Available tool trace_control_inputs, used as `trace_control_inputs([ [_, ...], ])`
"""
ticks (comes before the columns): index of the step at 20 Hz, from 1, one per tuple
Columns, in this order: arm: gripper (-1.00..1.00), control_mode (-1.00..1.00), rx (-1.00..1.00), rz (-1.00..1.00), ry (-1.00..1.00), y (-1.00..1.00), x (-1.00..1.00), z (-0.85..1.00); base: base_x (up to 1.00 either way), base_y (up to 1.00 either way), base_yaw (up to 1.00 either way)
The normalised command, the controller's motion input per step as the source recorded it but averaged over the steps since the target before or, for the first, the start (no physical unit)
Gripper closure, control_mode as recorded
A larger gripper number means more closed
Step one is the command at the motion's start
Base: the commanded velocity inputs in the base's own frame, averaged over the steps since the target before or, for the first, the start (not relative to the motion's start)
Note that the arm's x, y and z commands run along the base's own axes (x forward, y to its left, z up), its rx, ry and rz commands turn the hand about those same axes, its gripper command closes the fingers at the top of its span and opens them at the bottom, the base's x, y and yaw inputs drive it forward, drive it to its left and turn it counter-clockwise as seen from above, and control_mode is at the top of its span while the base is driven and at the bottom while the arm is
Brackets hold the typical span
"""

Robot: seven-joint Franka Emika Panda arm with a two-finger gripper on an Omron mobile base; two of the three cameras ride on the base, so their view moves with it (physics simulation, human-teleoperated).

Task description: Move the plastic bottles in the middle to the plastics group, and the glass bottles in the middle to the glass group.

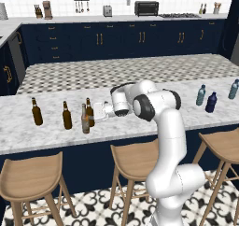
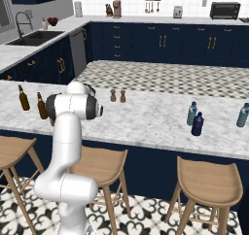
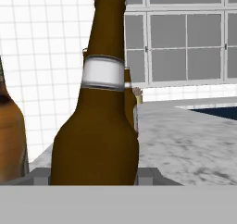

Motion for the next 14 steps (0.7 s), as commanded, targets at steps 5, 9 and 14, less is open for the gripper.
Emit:
trace_control_inputs([
  [5, 1.00, -1.00, 0.00, 0.01, -0.03, -0.03, 0.00, -0.42, 0.00, 0.00, 0.00],
  [9, 1.00, -1.00, 0.00, 0.00, -0.04, -0.22, 0.00, -0.36, 0.00, 0.00, 0.00],
  [14, 1.00, -1.00, 0.00, 0.00, -0.07, -0.20, -0.02, -0.34, 0.00, 0.00, 0.00],
])
